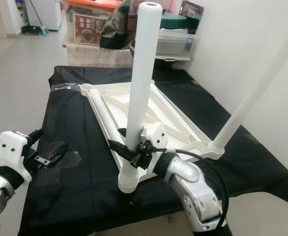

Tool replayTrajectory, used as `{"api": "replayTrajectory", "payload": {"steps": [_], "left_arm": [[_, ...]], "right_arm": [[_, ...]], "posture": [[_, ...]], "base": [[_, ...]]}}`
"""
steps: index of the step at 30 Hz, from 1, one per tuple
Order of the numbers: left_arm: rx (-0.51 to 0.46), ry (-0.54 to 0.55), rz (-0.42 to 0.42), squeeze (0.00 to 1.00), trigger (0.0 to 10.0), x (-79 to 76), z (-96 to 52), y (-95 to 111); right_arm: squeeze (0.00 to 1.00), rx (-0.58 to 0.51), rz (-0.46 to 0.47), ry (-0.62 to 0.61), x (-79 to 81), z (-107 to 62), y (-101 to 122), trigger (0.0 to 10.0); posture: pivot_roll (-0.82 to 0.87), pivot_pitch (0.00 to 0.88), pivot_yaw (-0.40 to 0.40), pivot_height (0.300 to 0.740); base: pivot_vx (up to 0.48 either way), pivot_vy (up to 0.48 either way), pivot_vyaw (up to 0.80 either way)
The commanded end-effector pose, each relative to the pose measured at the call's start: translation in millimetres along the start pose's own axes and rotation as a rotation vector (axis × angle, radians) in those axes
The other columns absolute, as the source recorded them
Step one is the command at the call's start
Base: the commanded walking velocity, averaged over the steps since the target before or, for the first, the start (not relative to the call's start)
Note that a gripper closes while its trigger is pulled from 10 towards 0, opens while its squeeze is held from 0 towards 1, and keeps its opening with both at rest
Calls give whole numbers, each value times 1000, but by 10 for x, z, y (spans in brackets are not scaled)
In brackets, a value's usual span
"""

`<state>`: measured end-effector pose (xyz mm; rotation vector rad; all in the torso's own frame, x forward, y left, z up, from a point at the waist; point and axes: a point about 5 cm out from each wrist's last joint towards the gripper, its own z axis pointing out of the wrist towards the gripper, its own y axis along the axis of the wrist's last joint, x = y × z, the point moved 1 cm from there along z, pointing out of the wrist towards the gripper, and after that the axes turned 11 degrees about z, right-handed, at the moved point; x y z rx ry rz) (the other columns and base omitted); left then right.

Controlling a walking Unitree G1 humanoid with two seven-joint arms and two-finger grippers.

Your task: Building children table

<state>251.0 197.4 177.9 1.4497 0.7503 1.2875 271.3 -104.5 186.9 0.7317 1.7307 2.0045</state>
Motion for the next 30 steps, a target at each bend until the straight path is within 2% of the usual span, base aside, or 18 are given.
{"api": "replayTrajectory", "payload": {"steps": [1,2,3,5,6,7,8,9,10,11,12,14,23,28,30], "left_arm": [[20,8,4,0,10000,16,0,-29],[22,13,7,0,10000,24,4,-29],[22,13,7,0,10000,24,4,-29],[24,20,9,0,10000,33,11,-29],[24,20,9,0,10000,33,11,-29],[26,23,12,0,10000,37,14,-32],[26,23,12,0,10000,37,14,-32],[27,27,15,0,10000,40,16,-34],[27,27,15,0,10000,40,16,-34],[30,32,21,0,10000,46,21,-38],[30,32,21,0,10000,46,21,-38],[32,38,28,0,10000,54,34,-45],[36,44,34,0,10000,60,47,-52],[61,52,56,0,10000,73,59,-88],[64,53,62,0,10000,81,70,-94]], "right_arm": [[0,56,39,-75,-46,-16,-167,0],[0,57,74,-228,-168,-11,-216,0],[0,57,74,-228,-168,-11,-216,0],[0,62,155,-504,-383,-56,-308,0],[0,62,155,-504,-383,-56,-308,0],[0,62,185,-616,-466,-106,-349,0],[0,62,185,-616,-466,-106,-349,0],[0,55,214,-694,-516,-153,-378,0],[0,55,214,-694,-516,-153,-378,0],[0,41,252,-789,-573,-215,-409,0],[0,41,252,-789,-573,-215,-409,0],[0,7,283,-891,-612,-285,-426,0],[0,-17,299,-966,-592,-318,-433,0],[0,-5,355,-1056,-606,-360,-508,0],[0,4,368,-1049,-609,-328,-514,0]], "posture": [[77,0,-120,740],[76,0,-116,740],[76,0,-116,740],[78,0,-117,740],[78,0,-117,740],[78,0,-117,740],[78,0,-117,740],[78,0,-117,740],[78,0,-117,740],[73,0,-107,740],[73,0,-107,740],[71,0,-109,740],[73,0,-108,740],[75,0,-106,740],[75,0,-105,740]], "base": [[0,0,0],[0,0,0],[0,0,0],[0,0,0],[0,0,0],[0,0,0],[0,0,0],[0,0,0],[0,0,0],[0,0,0],[0,0,0],[0,0,0],[0,0,0],[0,0,0],[0,0,0]]}}
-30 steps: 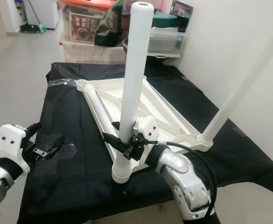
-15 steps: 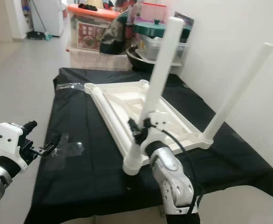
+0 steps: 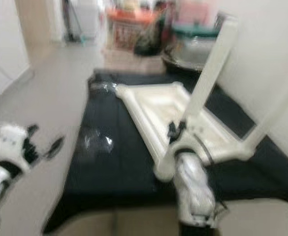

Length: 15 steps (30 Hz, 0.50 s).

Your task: Building children table

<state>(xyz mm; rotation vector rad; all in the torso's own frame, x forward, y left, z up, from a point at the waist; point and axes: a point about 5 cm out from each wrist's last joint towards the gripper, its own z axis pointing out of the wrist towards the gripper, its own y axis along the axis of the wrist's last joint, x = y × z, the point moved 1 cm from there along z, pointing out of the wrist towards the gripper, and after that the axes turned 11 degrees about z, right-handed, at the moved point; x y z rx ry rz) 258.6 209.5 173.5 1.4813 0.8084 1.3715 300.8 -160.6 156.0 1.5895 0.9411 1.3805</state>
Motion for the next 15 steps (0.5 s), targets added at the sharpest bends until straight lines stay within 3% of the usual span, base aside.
{"api": "replayTrajectory", "payload": {"steps": [1,4,5,15], "left_arm": [[6,-20,16,0,10000,-35,35,0],[6,-21,18,0,10000,-35,36,0],[5,-23,20,0,10000,-36,41,0],[4,-34,31,0,10000,-69,58,1]], "right_arm": [[0,160,60,-59,-97,-15,-296,5216],[0,162,57,-62,-93,-15,-296,5216],[0,162,60,-66,-89,-17,-294,10000],[0,165,63,-58,-59,-7,-275,10000]], "posture": [[75,0,-105,740],[75,0,-105,740],[74,0,-105,740],[73,0,-105,740]], "base": [[0,0,0],[0,0,0],[0,0,0],[0,0,0]]}}
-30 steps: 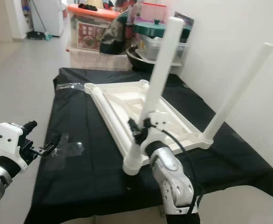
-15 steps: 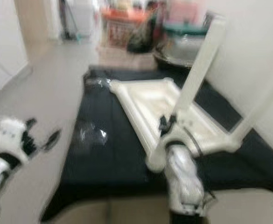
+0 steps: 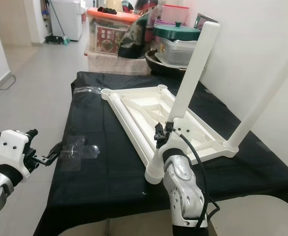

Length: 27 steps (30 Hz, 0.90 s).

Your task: Building children table

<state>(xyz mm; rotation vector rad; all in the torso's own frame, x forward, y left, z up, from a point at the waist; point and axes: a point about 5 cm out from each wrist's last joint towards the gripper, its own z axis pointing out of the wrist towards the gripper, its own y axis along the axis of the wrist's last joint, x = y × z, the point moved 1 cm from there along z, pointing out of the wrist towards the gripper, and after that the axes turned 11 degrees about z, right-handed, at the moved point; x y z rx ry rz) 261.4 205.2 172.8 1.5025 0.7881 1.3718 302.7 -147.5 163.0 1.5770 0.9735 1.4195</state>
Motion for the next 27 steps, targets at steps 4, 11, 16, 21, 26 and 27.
{"api": "replayTrajectory", "payload": {"steps": [4,11,16,21,26,27], "left_arm": [[-1,-25,16,0,10000,-59,36,3],[-17,-33,9,0,10000,-90,51,22],[-22,-36,5,0,10000,-95,51,29],[-27,-44,-1,0,10000,-105,54,34],[-31,-50,-5,0,10000,-114,59,38],[-31,-50,-5,0,10000,-114,59,38]], "right_arm": [[0,148,60,-98,-189,-14,-280,10000],[0,148,56,-90,-152,-24,-271,10000],[0,149,57,-89,-144,-30,-267,10000],[0,148,56,-85,-130,-32,-255,10000],[0,143,59,-80,-118,-29,-236,10000],[0,143,59,-80,-118,-29,-236,10000]], "posture": [[72,0,-106,740],[67,0,-101,740],[66,0,-102,740],[64,0,-104,740],[63,0,-104,740],[63,0,-104,740]], "base": [[0,0,0],[0,0,0],[0,0,0],[0,0,0],[0,0,0],[0,0,0]]}}
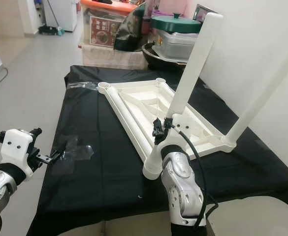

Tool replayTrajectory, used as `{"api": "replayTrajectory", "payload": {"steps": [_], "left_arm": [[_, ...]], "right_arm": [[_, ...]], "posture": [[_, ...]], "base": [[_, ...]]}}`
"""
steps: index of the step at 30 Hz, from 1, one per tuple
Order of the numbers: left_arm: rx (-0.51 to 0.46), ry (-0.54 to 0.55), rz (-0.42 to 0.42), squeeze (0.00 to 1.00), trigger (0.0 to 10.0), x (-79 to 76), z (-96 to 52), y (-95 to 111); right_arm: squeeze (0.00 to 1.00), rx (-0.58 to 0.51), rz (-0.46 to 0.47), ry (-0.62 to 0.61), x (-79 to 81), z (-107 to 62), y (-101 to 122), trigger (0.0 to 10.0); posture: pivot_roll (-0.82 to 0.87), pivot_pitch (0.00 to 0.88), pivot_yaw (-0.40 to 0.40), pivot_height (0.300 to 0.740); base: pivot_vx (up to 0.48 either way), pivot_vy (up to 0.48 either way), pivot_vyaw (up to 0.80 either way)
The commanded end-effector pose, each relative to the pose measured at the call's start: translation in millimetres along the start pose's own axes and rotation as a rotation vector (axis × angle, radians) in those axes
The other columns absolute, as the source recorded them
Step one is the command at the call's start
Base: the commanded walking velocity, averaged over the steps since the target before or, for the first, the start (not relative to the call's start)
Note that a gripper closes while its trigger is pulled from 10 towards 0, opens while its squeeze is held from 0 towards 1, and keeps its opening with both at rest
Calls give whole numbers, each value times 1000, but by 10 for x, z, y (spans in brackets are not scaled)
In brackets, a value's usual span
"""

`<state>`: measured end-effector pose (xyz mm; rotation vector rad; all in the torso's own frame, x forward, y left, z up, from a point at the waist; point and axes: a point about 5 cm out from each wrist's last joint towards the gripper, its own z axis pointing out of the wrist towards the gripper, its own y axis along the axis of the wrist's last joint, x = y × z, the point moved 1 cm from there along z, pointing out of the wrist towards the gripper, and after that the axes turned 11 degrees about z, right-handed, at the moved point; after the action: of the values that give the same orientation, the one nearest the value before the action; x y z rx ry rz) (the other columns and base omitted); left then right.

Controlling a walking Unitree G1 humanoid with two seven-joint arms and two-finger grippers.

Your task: Building children table

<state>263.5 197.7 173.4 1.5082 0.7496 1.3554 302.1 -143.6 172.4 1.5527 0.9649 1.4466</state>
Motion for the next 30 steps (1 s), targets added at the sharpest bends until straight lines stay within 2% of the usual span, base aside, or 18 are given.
{"api": "replayTrajectory", "payload": {"steps": [1,14,15,16,18,19,21,22,29,30], "left_arm": [[-12,-21,-12,0,10000,-53,25,8],[-19,-31,-11,0,10000,-56,36,5],[-19,-31,-11,0,10000,-56,38,3],[-19,-32,-12,0,10000,-57,38,1],[-19,-33,-13,0,10000,-58,38,0],[-19,-33,-14,0,10000,-60,39,-2],[-20,-34,-14,0,10000,-62,40,-3],[-20,-34,-15,0,10000,-63,41,-4],[-22,-36,-15,0,10000,-65,46,-7],[-25,-39,-17,0,10000,-70,51,-4]], "right_arm": [[0,162,57,-101,-188,-25,-301,10000],[0,115,96,-90,-143,-19,-191,10000],[63,102,106,-87,-139,-18,-168,10000],[471,87,121,-80,-130,-18,-138,10000],[471,78,132,-75,-123,-19,-119,10000],[941,62,139,-71,-120,-16,-90,10000],[941,53,143,-70,-119,-15,-74,10000],[1000,40,145,-70,-122,-12,-52,10000],[1000,2,151,-64,-115,-6,22,10000],[1000,-27,146,-40,-85,-7,101,10000]], "posture": [[63,0,-104,740],[57,0,-102,740],[56,0,-102,740],[56,0,-102,740],[56,0,-102,740],[54,0,-102,740],[54,0,-102,740],[53,0,-101,740],[50,0,-99,740],[45,0,-96,740]], "base": [[0,0,0],[0,0,0],[0,0,0],[0,0,0],[0,0,0],[0,0,0],[0,0,0],[0,0,0],[0,0,0],[0,0,0]]}}
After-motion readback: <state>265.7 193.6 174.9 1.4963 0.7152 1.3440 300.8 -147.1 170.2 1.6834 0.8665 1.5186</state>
